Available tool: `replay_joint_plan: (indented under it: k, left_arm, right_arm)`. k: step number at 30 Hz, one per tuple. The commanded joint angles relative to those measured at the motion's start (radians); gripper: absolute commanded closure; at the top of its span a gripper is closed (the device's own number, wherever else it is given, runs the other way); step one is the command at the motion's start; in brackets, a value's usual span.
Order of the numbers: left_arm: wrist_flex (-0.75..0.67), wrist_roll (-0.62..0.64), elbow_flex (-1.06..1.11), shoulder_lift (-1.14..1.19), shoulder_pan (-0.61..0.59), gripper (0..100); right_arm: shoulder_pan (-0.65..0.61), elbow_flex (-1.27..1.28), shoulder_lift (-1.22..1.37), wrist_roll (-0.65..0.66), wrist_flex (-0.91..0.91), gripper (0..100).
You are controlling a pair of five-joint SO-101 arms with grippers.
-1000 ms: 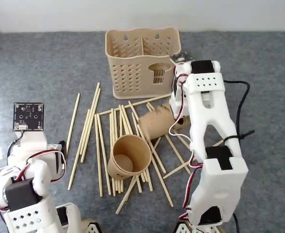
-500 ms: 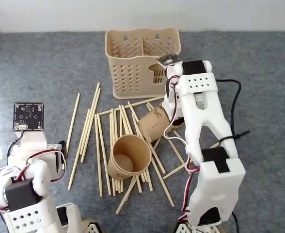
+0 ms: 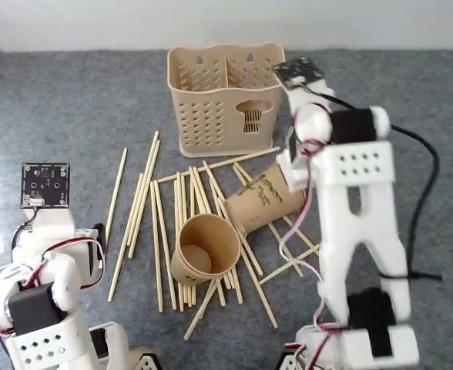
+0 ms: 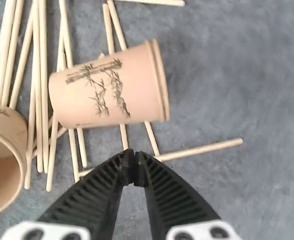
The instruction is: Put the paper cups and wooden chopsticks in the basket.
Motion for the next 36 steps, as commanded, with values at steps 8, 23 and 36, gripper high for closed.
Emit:
replay_joint_plan:
  k: [8, 23, 36]
  left_arm:
    - [-0.018, -0.005, -0.007, 0.003, 0.000, 79]
    - [-0.018, -0.005, -0.005, 0.003, 0.000, 79]
    - [-0.017, -0.006, -0.005, 0.003, 0.002, 79]
  right_arm:
    - [0.160, 0.278, -0.122, -0.002, -0.136, 98.3]
    - [0.068, 0.336, -0.091, -0.005, -0.236, 78.2]
    - [0.203, 0.341, 0.010, 0.041, -0.406, 89.9]
